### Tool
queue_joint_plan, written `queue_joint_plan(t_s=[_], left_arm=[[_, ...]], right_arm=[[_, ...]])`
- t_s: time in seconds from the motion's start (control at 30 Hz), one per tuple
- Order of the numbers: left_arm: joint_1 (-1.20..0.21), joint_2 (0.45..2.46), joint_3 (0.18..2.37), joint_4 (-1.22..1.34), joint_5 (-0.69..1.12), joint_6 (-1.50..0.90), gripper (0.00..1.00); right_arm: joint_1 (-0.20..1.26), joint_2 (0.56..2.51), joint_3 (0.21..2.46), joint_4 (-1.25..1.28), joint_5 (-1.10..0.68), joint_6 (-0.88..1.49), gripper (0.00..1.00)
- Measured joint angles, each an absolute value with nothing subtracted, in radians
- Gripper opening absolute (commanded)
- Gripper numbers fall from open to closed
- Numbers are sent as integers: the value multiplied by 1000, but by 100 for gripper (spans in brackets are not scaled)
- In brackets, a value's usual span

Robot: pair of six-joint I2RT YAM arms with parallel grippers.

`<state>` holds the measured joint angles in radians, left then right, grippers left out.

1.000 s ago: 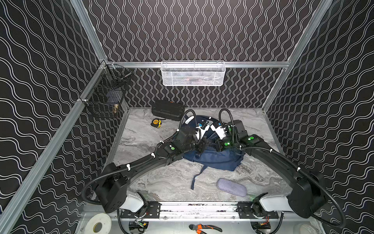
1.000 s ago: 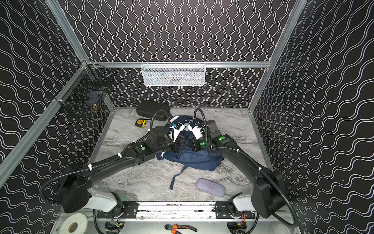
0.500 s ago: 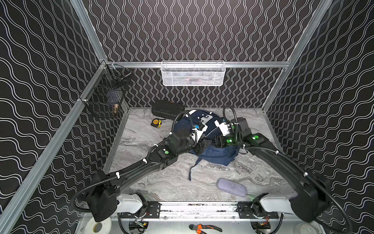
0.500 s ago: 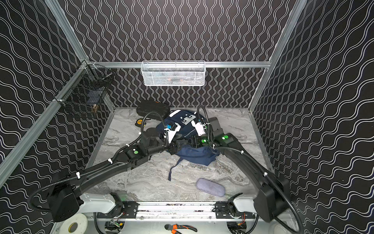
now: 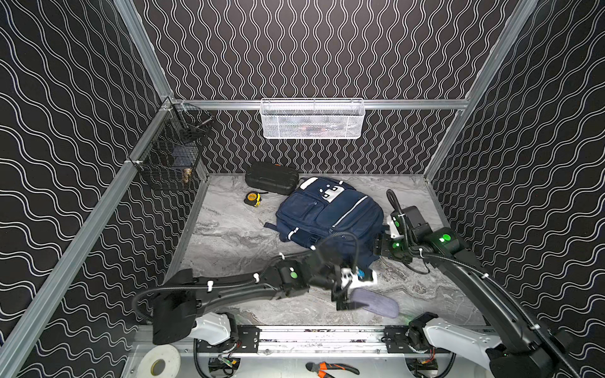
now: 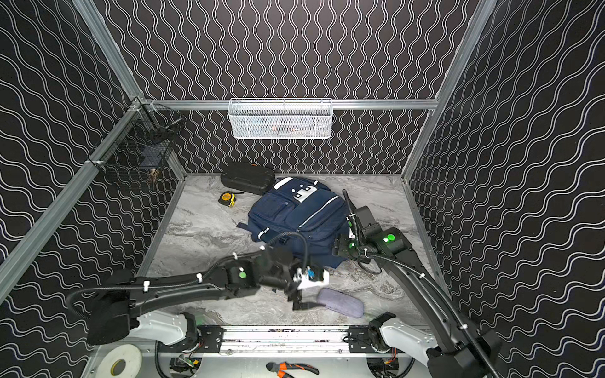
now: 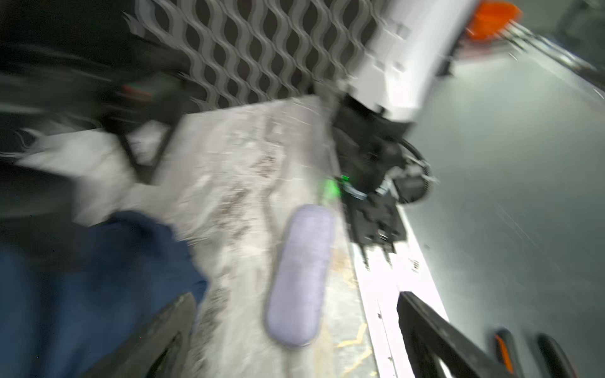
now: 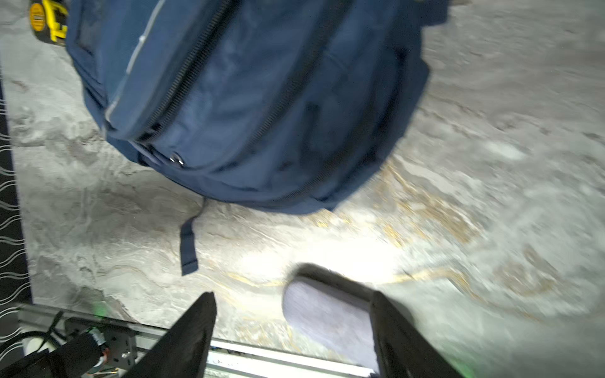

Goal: Pack books, pencil case, and school supplies into a backpack
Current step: Unzip the student bag at the center of the table, then pick up the glasses case from the bottom-center of the table.

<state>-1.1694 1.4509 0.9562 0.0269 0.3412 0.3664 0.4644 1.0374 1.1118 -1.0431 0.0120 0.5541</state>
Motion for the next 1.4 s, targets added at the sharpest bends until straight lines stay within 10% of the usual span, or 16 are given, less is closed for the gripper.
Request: queue_joint_plan(t_s=[0.73, 1.4], left_arm=[[-1218, 1877, 1081, 84, 232, 472, 95], [-1171, 1929, 1130, -20, 258, 457, 49]], right_arm=[[462, 824, 1206, -1069, 152, 562, 76], [462, 826, 1217, -1032, 182, 488, 76]])
